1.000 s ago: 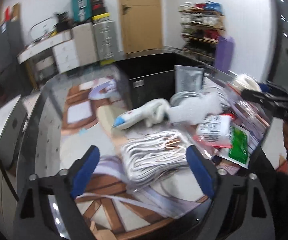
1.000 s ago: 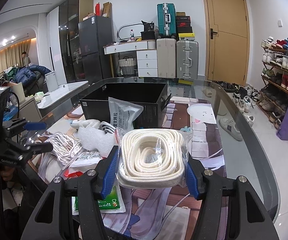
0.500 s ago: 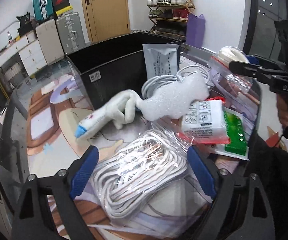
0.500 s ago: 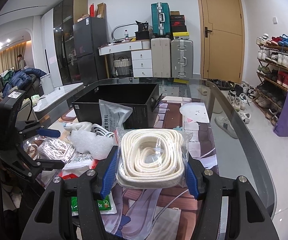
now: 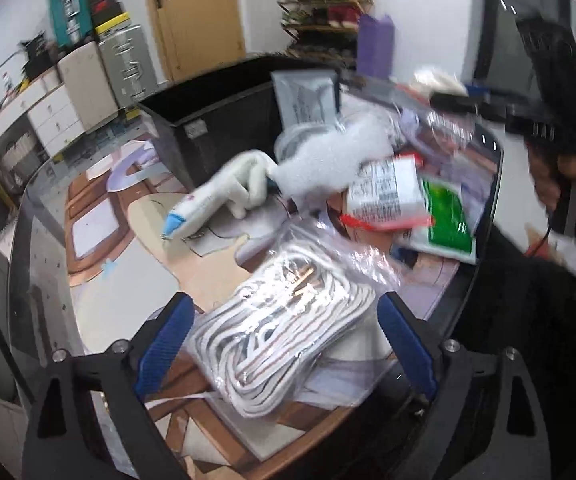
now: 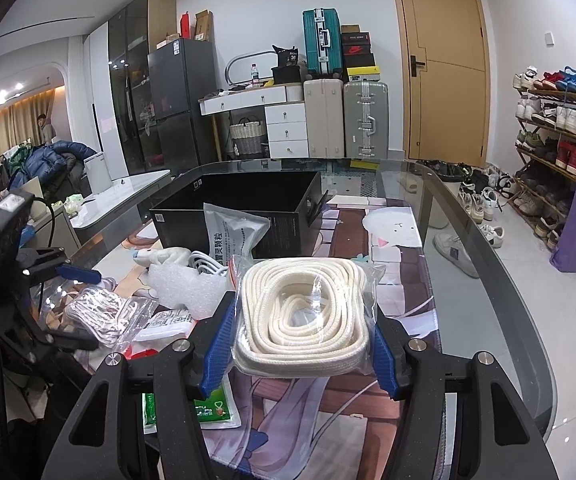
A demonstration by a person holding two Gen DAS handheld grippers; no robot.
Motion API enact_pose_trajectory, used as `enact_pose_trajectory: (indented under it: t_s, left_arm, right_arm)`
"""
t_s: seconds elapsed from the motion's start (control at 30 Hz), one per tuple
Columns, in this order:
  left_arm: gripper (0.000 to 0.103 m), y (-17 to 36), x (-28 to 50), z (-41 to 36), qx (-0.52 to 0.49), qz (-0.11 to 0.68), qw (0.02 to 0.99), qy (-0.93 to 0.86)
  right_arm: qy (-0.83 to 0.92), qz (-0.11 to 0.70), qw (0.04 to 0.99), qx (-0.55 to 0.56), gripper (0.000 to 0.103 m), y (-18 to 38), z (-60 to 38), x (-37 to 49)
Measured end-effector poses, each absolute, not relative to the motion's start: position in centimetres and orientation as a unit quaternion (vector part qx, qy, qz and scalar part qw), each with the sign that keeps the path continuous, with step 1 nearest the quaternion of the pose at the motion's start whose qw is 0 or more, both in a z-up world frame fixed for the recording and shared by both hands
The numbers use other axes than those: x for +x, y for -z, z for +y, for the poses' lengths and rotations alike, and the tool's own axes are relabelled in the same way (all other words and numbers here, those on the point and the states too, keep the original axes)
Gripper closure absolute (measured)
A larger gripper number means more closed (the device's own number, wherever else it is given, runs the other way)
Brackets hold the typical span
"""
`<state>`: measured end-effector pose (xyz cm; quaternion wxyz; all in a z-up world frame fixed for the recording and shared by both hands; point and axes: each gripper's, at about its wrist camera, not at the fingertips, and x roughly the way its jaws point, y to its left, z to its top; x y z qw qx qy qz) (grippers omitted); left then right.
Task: Organize soft objects
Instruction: 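Lift both bagged bundles and carry them over the black box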
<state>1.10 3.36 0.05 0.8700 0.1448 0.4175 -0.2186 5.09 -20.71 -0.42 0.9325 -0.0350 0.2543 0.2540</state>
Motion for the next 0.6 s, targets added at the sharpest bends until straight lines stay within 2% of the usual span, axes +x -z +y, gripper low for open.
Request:
enact_pose_trajectory:
  t_s: [0.07,0.17,0.23,0.3,0.43,0.6]
  left_arm:
    - [0.009,0.5,1.4,2.8,0.162,0.419,0.865,0.224]
    - [0.017,0.8,2.4,3.3,0.123,0.431,0.861,0.239]
    - [0.041,0.6,2.3,3.5,0.106,0.425,0.866,0.240]
    - [0.054,0.5,2.0,3.7,0.096,0.418,0.874,0.227]
    - [0.061,0.3,1.5,4.6,0.054,0.414,0.884,0.209]
    - [0.064,-0.5,0.6,5.0,0.020,0.401,0.895,0.195]
  right_arm:
    - [-0.254,0.254,0.933,-0.035,0.043,0.3,-20.7,5.0]
    - [-0.254,0.257,0.932,-0.034,0.043,0.3,-20.6,5.0]
    - [-0.255,0.256,0.932,-0.034,0.043,0.2,-20.5,5.0]
    - [-0.256,0.256,0.931,-0.035,0.043,0.1,-20.4,4.8]
    - [-0.258,0.255,0.931,-0.033,0.043,0.0,-20.4,4.8]
    - [-0.263,0.253,0.930,-0.035,0.043,-0.2,-20.0,4.6]
